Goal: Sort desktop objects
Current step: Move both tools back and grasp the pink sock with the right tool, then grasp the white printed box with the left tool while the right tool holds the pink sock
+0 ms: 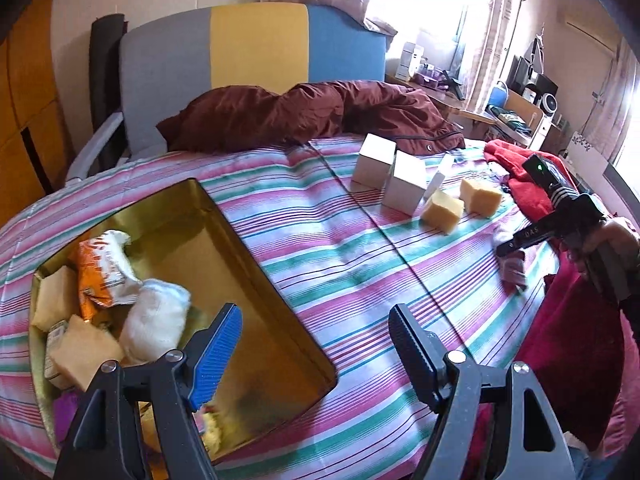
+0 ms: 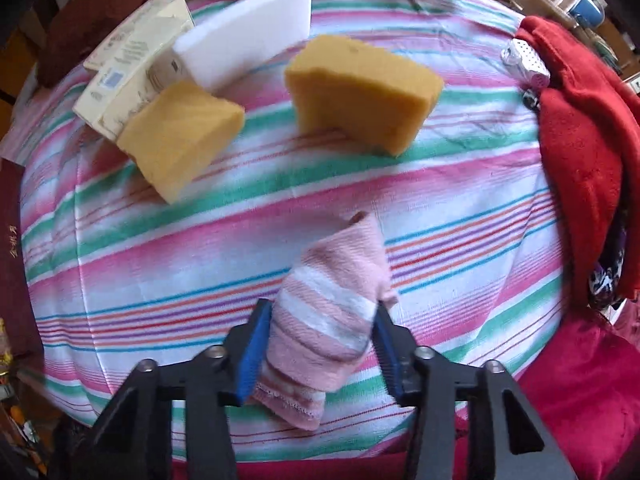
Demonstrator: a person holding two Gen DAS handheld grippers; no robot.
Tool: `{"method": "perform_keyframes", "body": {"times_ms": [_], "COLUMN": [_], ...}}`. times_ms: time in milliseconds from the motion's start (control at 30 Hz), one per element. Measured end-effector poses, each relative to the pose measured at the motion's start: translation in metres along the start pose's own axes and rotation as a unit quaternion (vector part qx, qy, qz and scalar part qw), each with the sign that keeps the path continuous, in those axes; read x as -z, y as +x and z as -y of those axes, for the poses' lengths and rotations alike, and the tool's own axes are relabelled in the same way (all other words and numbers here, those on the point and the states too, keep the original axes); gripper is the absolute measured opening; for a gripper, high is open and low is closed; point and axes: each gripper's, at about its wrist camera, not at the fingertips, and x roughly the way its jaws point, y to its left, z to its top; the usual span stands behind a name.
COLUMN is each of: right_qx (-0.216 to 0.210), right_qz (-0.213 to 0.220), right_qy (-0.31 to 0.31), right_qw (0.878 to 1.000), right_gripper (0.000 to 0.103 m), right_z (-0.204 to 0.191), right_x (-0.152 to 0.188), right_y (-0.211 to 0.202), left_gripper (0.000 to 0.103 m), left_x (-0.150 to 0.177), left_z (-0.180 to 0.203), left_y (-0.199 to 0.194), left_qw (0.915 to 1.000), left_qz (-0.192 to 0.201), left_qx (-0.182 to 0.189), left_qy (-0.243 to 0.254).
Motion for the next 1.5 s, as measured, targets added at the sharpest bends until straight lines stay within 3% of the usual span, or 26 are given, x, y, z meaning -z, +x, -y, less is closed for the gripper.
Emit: {"method": "perform_keyframes", "body": {"times_ms": [333, 700, 1000, 1200, 1233, 1500], "right_qx": [-0.016, 0.002, 0.002, 0.001, -0.008, -0.008], "right_qz": [0.074, 0.072, 0.063, 0.062, 0.063, 0.059], "right_qy": [-0.015, -0.037, -0.038, -0.038, -0.084, -0.087], "right_qw": [0.997, 0.997, 0.997, 0.997, 0.994, 0.994], "right_gripper": [0.04, 0.04, 0.041, 0.042, 0.042, 0.046], "right_z": [-0.008, -0.011, -0.005, 0.0, 0.002, 0.011], "right_x": [-0.001, 0.008, 0.018, 0.021, 0.022, 0.03], "right_y": [-0.009, -0.011, -0.012, -0.013, -0.014, -0.016], "left_gripper": [0.076, 0.077, 0.077, 0.077, 0.077, 0.077], "left_x": [-0.036, -0.082, -0.121, -0.133, -0.135, -0.144], "left_z": [0.029, 0.081, 0.114, 0.125, 0.126, 0.139], "left_y": [0.038, 0.102, 0.139, 0.169, 0.173, 0.209], "left_qw": [0.9993, 0.9955, 0.9942, 0.9914, 0.991, 0.9854], "left_qz": [-0.033, -0.073, -0.067, -0.071, -0.073, -0.092], "left_qx": [0.015, 0.058, 0.047, 0.035, 0.033, 0.033], "left_qy": [0.01, 0.019, 0.07, 0.104, 0.107, 0.14]}}
